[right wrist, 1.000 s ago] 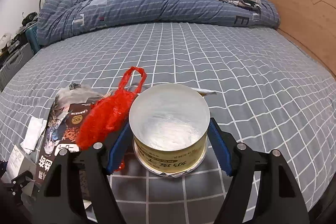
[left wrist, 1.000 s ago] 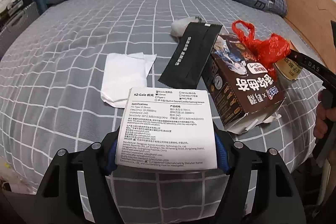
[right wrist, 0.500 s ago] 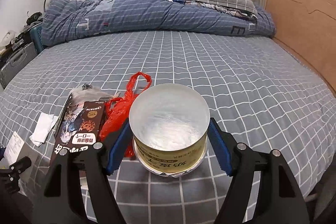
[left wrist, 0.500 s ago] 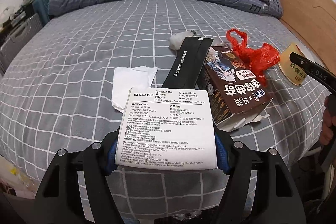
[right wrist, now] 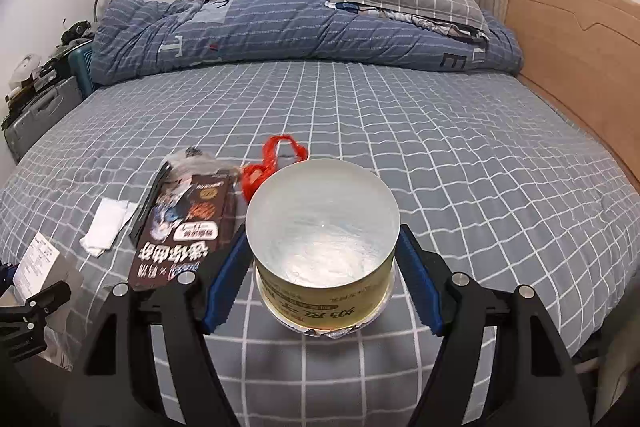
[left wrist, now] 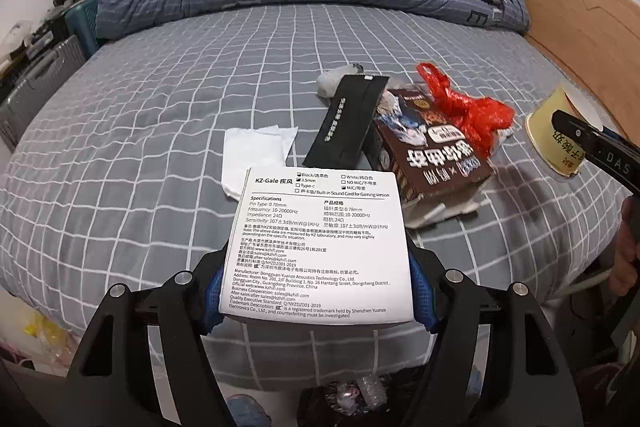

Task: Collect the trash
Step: 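Lift the can and white box and carry both toward the trash bin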

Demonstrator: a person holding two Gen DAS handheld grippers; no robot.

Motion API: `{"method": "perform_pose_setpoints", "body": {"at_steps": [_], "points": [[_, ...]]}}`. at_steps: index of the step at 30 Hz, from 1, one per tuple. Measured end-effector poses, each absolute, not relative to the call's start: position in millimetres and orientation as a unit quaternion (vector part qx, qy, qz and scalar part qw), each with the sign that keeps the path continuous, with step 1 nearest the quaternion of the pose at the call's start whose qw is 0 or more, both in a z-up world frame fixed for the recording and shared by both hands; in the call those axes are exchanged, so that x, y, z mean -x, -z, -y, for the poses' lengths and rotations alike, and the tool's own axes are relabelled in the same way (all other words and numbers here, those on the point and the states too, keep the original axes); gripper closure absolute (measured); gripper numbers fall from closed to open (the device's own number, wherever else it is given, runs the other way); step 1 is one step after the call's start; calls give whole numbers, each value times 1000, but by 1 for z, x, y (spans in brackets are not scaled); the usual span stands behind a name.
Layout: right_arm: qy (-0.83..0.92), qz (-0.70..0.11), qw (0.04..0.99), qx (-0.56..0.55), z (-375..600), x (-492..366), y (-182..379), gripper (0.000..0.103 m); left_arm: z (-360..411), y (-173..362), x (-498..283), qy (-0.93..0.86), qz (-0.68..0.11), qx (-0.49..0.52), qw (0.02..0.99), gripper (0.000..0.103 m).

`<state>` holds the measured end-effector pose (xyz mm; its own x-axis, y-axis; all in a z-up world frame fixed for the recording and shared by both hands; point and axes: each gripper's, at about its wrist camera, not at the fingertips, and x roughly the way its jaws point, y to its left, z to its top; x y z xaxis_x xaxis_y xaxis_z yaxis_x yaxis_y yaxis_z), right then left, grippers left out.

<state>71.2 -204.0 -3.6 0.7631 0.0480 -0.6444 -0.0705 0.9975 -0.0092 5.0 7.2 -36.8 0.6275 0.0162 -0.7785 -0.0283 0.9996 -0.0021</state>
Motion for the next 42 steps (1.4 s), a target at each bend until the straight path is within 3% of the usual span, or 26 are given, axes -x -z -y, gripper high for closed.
{"method": "perform_pose_setpoints", "body": {"at_steps": [42], "points": [[-60, -361, 930, 27, 172, 70, 8, 34, 1, 32, 99, -22, -434, 31, 900, 34]]}}
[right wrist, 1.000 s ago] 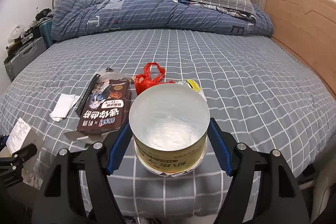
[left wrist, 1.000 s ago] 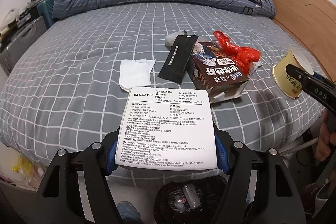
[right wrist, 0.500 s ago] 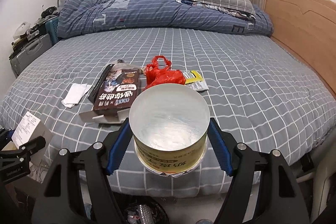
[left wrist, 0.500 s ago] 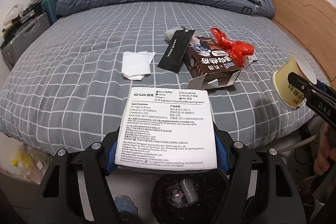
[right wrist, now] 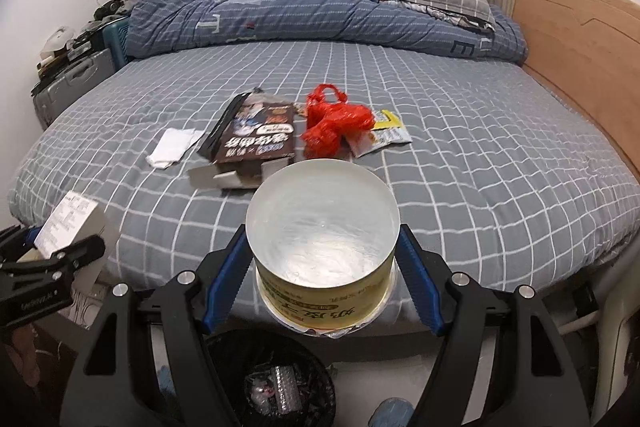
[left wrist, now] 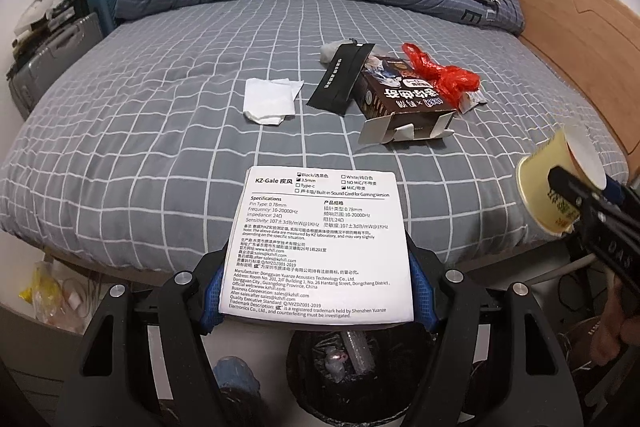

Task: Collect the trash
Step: 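Lift the can and white box and carry both toward the trash bin, then lower the can into the bin with the right gripper while the left holds the box above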

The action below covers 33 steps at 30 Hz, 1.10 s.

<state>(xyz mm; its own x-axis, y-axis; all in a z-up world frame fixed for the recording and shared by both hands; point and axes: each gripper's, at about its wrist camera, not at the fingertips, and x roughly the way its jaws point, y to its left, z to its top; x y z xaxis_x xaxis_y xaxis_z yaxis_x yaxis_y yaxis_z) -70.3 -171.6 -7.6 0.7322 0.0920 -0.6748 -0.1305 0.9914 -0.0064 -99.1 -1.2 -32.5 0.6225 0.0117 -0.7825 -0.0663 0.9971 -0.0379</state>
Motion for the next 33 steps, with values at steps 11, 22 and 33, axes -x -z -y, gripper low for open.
{"method": "perform_pose_setpoints", "body": {"at_steps": [11, 22, 33], "points": [[-74, -367, 927, 27, 161, 103, 9, 34, 13, 36, 124, -14, -444, 29, 896, 34], [-81, -380, 921, 23, 159, 133, 7, 34, 15, 30, 148, -18, -454, 42, 890, 34], [-77, -398, 914, 15, 162, 158, 9, 34, 17, 28, 176, -20, -466, 49, 883, 34]]}}
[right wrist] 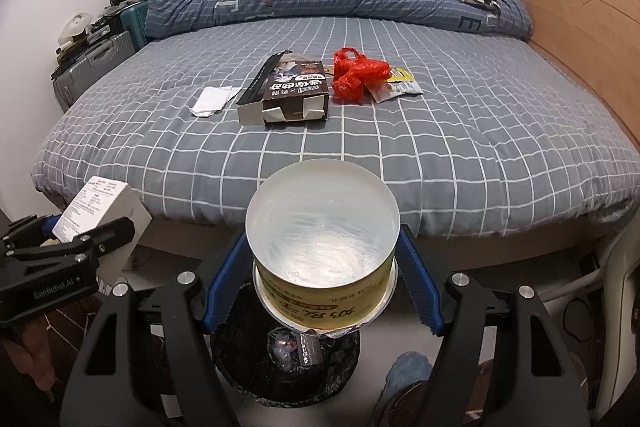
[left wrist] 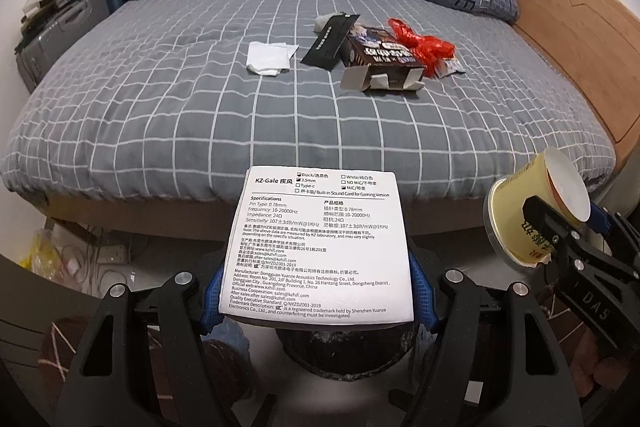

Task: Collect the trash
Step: 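Lower the can into the bin with the right gripper while the left holds the box above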

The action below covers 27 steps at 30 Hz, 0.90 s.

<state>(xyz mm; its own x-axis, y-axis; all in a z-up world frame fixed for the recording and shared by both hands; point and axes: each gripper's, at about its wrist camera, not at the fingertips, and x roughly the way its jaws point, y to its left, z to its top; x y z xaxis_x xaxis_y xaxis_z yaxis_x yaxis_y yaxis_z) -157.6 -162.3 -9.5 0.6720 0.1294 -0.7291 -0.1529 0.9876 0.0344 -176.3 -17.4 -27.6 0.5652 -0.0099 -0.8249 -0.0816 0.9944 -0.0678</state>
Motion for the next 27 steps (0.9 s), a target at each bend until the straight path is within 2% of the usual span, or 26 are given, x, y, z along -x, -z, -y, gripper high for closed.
{"method": "perform_pose_setpoints", "body": {"at_steps": [12, 27], "points": [[-80, -410, 908, 24, 153, 177, 21, 34, 15, 57, 202, -32, -493, 53, 868, 34], [-76, -479, 874, 37, 141, 166, 104, 34, 5, 126, 188, -27, -524, 69, 849, 34]]}}
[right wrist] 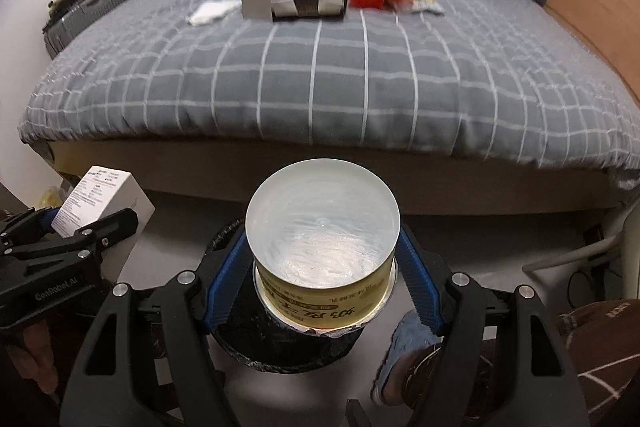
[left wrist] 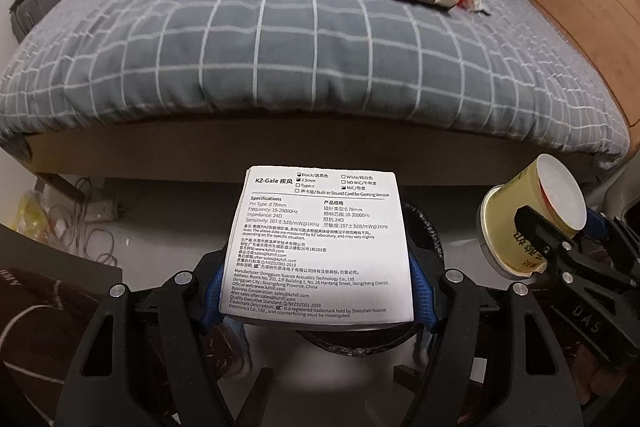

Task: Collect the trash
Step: 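Lower the can into the bin with the right gripper while the left holds the box above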

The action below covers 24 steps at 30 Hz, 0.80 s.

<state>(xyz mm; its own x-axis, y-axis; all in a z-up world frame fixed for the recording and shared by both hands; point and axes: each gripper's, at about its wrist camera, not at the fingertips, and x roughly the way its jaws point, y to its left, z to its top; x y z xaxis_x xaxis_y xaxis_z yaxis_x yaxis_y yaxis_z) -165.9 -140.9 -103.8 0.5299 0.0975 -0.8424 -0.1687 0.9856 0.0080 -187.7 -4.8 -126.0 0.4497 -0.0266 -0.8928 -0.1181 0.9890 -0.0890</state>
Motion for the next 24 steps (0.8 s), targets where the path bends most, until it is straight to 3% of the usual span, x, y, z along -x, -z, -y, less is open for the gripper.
{"method": "perform_pose_setpoints", "body": {"at_steps": [24], "points": [[-98, -537, 836, 48, 99, 140, 170, 34, -26, 180, 169, -62, -558, 73, 824, 34]]}}
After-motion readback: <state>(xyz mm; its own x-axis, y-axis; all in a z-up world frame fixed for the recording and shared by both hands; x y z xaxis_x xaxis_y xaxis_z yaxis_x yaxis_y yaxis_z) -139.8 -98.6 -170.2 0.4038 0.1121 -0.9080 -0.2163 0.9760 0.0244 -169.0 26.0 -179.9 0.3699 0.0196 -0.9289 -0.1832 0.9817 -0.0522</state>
